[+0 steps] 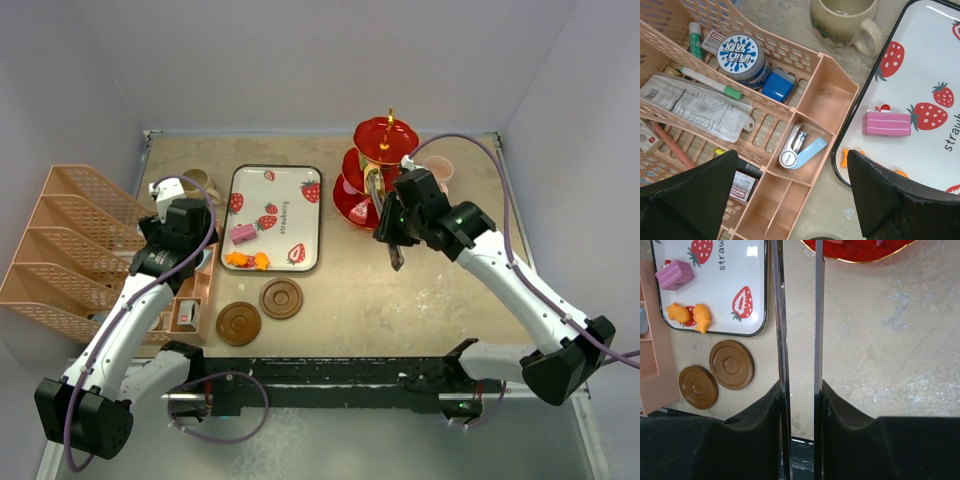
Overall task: Serve the afternoon tea
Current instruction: Place the desert on the desert table.
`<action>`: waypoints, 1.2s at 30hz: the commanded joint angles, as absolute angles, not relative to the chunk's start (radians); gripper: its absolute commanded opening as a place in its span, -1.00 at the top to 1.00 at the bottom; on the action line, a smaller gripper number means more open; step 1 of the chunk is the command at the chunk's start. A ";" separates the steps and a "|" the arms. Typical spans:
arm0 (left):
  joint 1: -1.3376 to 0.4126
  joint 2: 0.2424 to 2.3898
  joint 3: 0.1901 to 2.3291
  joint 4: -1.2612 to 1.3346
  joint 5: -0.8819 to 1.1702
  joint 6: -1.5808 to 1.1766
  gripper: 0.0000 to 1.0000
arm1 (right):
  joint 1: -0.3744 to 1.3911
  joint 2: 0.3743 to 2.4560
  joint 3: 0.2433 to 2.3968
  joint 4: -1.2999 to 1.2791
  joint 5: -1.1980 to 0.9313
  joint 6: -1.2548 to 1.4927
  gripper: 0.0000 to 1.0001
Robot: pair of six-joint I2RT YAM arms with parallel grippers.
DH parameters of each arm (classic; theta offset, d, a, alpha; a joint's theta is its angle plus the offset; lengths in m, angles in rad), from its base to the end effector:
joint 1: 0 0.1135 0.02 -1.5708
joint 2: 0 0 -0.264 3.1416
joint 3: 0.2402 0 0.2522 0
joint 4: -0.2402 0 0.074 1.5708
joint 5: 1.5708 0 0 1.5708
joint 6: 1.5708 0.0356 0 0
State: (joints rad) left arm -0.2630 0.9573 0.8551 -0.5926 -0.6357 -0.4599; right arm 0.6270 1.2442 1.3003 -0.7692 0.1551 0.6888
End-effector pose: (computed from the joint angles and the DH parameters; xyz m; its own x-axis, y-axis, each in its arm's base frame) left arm 0.1954 -0.0307 0.2983 -0.4514 -0.2483 -0.8571 -0.4816 0.8764 -0.0003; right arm 0.2130 0.1476 0.3658 -0.7173 0.2558 -0.6481 -0.0377 0.9145 0.4027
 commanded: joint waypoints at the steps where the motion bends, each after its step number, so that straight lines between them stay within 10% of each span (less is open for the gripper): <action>1: -0.264 0.943 0.879 -0.570 -0.636 -0.452 -0.74 | 0.592 1.226 1.284 -0.747 0.111 0.651 0.40; 36: -0.264 0.953 0.879 -0.559 -0.635 -0.449 -0.74 | 0.529 1.378 1.281 -0.620 0.117 0.684 0.37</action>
State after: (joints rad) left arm -0.2630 0.9554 0.8551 -0.5926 -0.6353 -0.4599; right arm 0.5415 1.3724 1.2556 -0.6426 0.0731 0.6643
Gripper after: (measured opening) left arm 0.872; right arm 0.317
